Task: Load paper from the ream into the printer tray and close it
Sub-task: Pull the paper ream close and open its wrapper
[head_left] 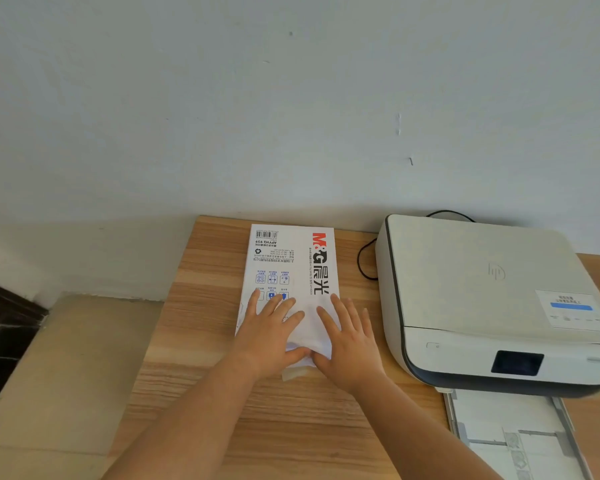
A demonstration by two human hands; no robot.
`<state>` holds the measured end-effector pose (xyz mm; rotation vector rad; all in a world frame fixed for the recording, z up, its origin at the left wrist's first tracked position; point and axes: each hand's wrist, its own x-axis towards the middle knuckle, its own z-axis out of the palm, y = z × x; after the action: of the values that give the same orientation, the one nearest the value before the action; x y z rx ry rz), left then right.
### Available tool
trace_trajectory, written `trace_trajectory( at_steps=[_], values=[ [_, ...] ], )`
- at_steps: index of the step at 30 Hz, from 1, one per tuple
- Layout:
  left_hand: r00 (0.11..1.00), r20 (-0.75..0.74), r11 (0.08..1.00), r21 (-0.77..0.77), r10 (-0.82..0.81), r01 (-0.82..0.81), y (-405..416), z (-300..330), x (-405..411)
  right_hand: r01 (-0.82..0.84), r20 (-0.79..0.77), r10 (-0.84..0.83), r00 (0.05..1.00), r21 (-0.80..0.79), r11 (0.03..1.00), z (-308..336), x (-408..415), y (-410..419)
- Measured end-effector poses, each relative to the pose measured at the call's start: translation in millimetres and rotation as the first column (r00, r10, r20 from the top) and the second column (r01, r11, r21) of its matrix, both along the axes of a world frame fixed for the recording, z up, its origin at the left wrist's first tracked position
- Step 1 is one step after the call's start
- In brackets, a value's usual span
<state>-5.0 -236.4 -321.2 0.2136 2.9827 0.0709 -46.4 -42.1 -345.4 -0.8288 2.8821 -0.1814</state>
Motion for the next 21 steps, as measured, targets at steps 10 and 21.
trace_trajectory(
  at_steps=[10, 21],
  values=[
    [0.952, -0.297, 0.974, 0.182, -0.076, 0.135, 1, 5, 31, 0.023, 0.001, -0.023, 1.000, -0.007, 1.000, 14, -17, -11],
    [0.985, -0.165, 0.987, 0.142, -0.055, 0.079, 6, -21, 89, 0.083, 0.085, -0.082, 0.993, -0.006, 0.997, 23, -28, -10]
  ],
)
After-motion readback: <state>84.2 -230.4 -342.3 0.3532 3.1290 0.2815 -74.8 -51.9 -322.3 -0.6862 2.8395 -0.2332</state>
